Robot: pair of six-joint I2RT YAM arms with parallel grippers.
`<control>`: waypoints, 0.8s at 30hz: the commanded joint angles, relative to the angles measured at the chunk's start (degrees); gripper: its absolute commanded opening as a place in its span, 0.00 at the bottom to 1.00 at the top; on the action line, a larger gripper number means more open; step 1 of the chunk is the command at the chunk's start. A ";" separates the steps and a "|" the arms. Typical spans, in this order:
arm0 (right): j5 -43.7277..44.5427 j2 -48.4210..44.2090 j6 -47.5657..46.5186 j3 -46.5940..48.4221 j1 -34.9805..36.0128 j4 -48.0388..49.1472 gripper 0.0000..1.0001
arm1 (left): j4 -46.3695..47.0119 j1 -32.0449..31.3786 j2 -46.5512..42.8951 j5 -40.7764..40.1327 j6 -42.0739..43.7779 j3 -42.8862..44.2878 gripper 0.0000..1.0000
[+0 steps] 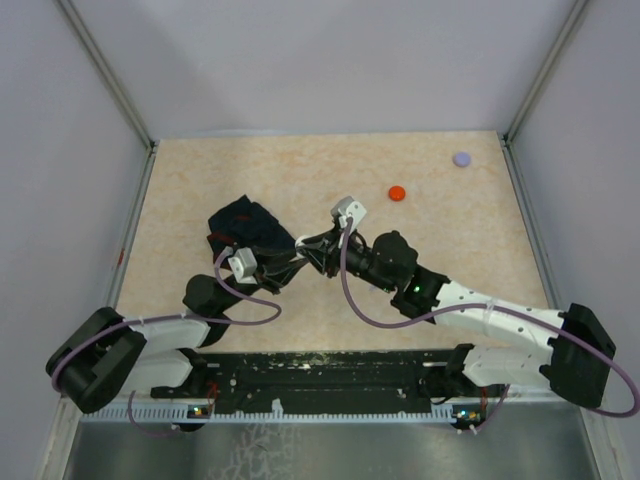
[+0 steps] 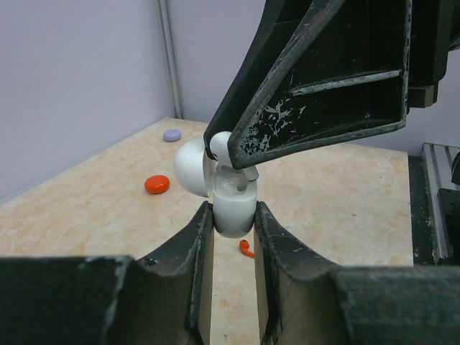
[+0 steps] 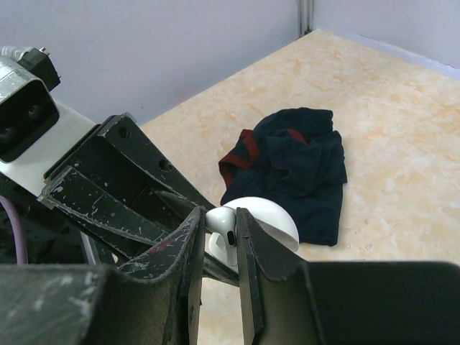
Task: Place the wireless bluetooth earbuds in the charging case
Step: Place the earbud in the charging case.
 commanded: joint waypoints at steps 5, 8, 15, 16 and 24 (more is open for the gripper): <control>1.67 0.51 -0.87 0.07 1.16 4.40 0.23 | 4.23 0.00 -1.30 0.65 -2.40 0.61 0.00; 2.42 0.07 -0.99 -0.58 1.26 5.73 0.23 | 4.32 0.00 -1.20 0.97 -2.95 0.52 0.00; 3.12 -0.24 -1.30 -1.17 1.32 6.71 0.23 | 4.51 0.00 -1.09 1.47 -3.76 0.48 0.00; 3.14 -0.25 -1.29 -1.19 1.32 6.75 0.23 | 4.49 0.00 -1.09 1.44 -3.99 0.55 0.00; 3.39 -0.05 -0.82 -2.13 1.43 9.63 0.23 | 4.55 0.00 -0.61 2.69 -5.57 0.88 0.00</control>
